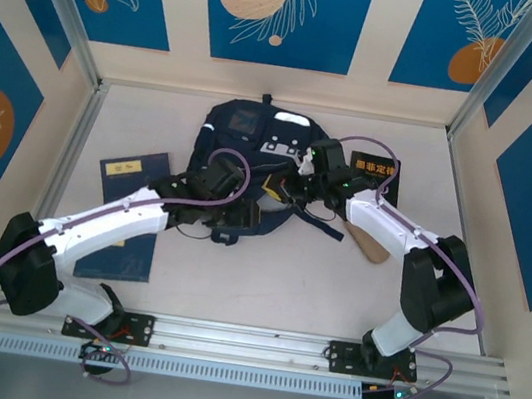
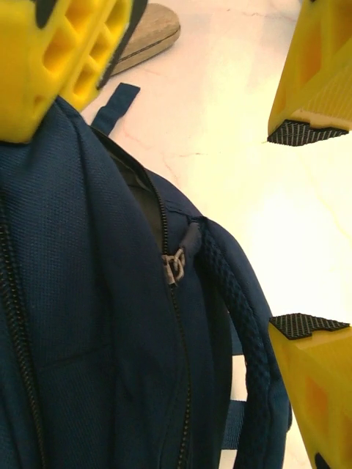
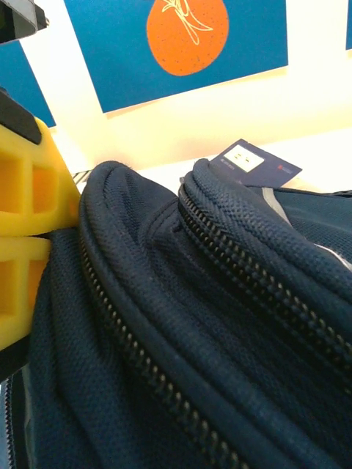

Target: Pack books, pencil case, and school supplies into a backpack

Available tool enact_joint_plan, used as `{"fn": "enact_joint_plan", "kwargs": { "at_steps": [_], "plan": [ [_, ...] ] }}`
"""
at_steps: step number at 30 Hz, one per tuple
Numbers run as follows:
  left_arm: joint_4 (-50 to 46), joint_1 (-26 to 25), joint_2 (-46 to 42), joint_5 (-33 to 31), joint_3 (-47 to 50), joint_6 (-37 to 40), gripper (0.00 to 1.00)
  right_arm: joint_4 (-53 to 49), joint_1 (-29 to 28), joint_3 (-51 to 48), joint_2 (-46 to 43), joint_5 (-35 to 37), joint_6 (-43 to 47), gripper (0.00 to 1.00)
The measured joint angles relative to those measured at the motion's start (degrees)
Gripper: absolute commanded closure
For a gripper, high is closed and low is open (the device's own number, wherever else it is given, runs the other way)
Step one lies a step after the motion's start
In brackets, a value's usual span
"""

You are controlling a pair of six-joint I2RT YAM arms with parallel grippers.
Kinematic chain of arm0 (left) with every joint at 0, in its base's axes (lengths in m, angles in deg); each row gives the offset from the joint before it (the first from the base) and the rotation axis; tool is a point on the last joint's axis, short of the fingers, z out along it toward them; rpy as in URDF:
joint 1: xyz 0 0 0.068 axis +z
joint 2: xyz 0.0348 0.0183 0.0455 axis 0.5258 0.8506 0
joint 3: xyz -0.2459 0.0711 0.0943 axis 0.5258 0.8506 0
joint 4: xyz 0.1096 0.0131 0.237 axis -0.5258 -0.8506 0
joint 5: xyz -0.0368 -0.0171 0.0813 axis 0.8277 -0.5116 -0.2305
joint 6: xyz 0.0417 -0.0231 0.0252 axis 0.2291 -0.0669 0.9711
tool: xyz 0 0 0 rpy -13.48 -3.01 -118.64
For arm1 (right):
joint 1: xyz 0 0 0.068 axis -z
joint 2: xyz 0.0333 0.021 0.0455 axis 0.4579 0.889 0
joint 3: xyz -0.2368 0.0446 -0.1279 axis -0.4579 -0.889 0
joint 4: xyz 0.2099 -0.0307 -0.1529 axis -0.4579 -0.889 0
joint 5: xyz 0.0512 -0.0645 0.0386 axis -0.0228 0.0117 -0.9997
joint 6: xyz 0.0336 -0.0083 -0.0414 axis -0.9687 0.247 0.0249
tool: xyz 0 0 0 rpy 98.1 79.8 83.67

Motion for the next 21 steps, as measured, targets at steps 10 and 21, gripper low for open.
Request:
{"fn": "enact_joint_plan", "kwargs": {
  "at_steps": [10,21],
  "plan": [
    [4.0,-0.1,5.4,-2.5,1.0,-5.0,0.48,1.9,-0.3,0.0,0.2,-0.8,-0.6,0.93],
    [8.4,-0.2,7.6,-6.4,1.8,-7.6,0.69,2.2,-0.3,0.0,0.5,-2.1,-0.9,0.94]
  ]
}}
